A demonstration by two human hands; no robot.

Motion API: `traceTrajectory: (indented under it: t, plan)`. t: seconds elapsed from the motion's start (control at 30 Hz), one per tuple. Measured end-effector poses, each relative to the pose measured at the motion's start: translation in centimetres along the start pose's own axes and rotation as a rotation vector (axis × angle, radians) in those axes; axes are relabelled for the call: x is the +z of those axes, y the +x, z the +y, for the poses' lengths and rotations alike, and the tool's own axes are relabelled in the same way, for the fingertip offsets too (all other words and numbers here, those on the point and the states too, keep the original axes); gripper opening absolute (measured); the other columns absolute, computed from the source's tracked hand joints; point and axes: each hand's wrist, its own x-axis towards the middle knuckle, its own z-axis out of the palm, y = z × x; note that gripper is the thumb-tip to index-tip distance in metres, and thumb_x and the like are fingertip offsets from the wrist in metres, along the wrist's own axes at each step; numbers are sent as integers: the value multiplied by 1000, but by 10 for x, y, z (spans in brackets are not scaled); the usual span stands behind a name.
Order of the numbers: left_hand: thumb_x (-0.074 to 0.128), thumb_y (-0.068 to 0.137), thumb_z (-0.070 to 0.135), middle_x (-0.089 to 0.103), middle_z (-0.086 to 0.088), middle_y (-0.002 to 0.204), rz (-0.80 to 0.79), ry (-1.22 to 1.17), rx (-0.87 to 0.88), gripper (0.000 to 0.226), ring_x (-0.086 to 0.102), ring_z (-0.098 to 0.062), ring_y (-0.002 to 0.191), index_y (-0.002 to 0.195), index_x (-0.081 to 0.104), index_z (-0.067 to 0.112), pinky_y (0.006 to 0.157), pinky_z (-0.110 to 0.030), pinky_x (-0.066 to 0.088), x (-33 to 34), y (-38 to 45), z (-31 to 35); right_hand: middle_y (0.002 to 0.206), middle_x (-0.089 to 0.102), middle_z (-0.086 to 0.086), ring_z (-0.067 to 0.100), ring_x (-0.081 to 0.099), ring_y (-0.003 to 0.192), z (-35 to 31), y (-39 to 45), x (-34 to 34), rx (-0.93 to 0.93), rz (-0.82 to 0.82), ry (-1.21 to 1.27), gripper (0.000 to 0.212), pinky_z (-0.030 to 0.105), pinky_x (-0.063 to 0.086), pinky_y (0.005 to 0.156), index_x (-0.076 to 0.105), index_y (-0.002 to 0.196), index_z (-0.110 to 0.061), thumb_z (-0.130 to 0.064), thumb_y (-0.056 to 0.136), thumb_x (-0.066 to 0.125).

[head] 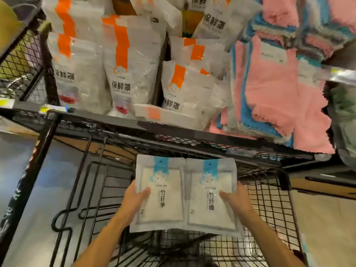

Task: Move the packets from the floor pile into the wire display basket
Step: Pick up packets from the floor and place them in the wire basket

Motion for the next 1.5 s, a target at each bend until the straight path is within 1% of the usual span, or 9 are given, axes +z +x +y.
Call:
traceTrajectory:
  t: [0.2, 0.3, 0.37, 0.43, 0.6, 0.77, 0.93, 1.17, 1.5]
  plan:
    - [65, 97, 9, 66, -1, 118, 93, 176, 35, 43, 69, -18, 101, 133, 45, 24, 67, -27, 59, 8, 25, -11, 93, 70, 3, 14, 72, 70, 16, 14, 19, -51, 136, -130, 27, 21, 55, 46, 49, 114, -16, -5, 97, 66]
    - [67, 97, 16, 53, 4, 129, 139, 423, 125, 70, 61, -16, 110, 150, 27, 36, 88, -42, 59, 10, 31, -21, 103, 71, 6, 21, 74, 79, 22, 16, 28, -80, 202, -150, 37, 37, 64, 58, 44, 126, -14, -11, 98, 65]
    - [58, 102, 29, 40, 0, 126, 146, 756, 211, 64, 52, -18, 111, 156, 24, 36, 91, -45, 57, 13, 32, -27, 115, 69, 11, 27, 74, 89, 24, 12, 38, -118, 268, -204, 54, 48, 65, 69, 36, 141, -14, -15, 96, 66]
    - [44, 105, 42, 39, -3, 126, 174, 910, 248, 49, 49, -21, 111, 152, 34, 33, 91, -45, 56, 19, 30, -28, 129, 57, 20, 34, 68, 101, 25, 7, 45, -173, 340, -323, 69, 50, 64, 74, 26, 151, -7, -18, 96, 67]
    - [40, 105, 38, 41, -13, 143, 210, 1211, 346, 55, 45, -26, 124, 155, 33, 16, 102, -39, 49, 29, 27, -30, 140, 48, 32, 47, 56, 120, 31, 8, 48, -252, 425, -784, 81, 56, 52, 96, 22, 153, 2, -30, 94, 68]
    - [45, 103, 46, 38, -21, 156, 246, 1343, 420, 62, 37, -38, 144, 154, 38, 13, 115, -50, 39, 25, 12, -17, 161, 33, 17, 38, 35, 148, 18, 4, 24, -450, 360, -1016, 77, 56, 31, 120, 23, 157, -18, -40, 95, 63]
    - [28, 106, 50, 21, -16, 168, 266, 1383, 432, 64, 17, -32, 156, 162, 23, 17, 125, -47, 18, 26, -24, 15, 167, 31, 12, 32, 28, 154, 4, -14, -5, -536, 335, -1090, 73, 51, 22, 126, 27, 161, -20, -56, 100, 46]
    - [26, 107, 48, 39, -17, 160, 393, 1359, 533, 62, 34, -33, 150, 156, 38, 11, 121, -52, 32, 39, -96, 58, 166, 32, 9, 30, 26, 154, -30, -60, -53, -667, 333, -1063, 70, 50, 16, 127, 33, 159, -20, -56, 101, 45]
    - [21, 107, 51, 35, -7, 164, 507, 1363, 619, 62, 30, -25, 152, 159, 33, 19, 123, -46, 25, 69, -215, 94, 169, 27, 5, 27, 21, 156, -48, -150, -126, -761, 351, -970, 72, 49, 13, 128, 31, 160, -25, -64, 100, 40]
